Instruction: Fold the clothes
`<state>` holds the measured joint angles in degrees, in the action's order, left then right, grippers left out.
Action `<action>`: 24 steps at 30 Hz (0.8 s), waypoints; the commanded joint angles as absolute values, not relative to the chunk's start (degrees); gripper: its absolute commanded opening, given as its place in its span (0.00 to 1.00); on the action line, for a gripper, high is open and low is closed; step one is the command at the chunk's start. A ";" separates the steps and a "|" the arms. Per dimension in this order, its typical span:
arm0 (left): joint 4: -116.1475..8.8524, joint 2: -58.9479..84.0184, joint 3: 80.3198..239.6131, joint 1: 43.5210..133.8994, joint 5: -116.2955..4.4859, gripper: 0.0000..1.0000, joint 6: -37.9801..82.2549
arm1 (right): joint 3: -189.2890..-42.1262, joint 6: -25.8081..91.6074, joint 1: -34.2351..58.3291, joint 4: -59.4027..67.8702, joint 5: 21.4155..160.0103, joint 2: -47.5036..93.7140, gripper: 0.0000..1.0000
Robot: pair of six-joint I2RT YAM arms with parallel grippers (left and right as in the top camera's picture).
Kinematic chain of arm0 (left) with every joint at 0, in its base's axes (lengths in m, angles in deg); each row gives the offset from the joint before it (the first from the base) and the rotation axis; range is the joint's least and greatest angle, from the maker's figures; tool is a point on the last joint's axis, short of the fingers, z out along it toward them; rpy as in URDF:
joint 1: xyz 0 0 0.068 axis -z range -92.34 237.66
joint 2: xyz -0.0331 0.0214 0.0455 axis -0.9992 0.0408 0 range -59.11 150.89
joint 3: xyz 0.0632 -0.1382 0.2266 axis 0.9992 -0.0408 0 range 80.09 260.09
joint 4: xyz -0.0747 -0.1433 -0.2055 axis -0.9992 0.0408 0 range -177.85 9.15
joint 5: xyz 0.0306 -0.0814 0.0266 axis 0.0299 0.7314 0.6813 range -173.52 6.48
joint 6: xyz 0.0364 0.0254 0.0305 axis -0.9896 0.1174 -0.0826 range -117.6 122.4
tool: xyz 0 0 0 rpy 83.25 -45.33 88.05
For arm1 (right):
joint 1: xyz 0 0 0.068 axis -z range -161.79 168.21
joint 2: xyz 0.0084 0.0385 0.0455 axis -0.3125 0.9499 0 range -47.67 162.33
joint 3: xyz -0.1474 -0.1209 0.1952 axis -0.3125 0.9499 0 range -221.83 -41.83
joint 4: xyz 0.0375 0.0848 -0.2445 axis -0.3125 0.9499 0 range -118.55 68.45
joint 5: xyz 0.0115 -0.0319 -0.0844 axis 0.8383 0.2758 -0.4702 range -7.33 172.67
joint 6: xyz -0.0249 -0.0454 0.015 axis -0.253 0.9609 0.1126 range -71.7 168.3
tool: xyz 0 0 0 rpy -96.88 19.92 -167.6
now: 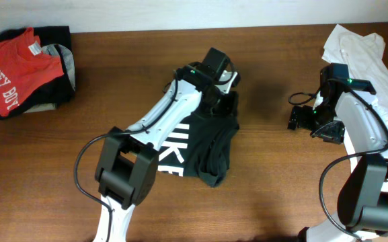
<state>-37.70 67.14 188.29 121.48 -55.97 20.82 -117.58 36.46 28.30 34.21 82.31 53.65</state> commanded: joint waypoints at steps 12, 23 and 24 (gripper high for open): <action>-1.86 66.71 195.72 122.84 -69.85 0.83 18.19 | -118.12 36.42 28.36 34.34 82.20 53.34 0.99; -24.52 66.73 182.17 131.28 -59.16 0.58 18.24 | -118.12 36.42 28.36 34.34 82.20 53.34 0.99; -26.53 66.73 182.17 131.50 -59.05 0.58 18.24 | -118.12 36.42 28.36 34.36 82.20 53.34 0.99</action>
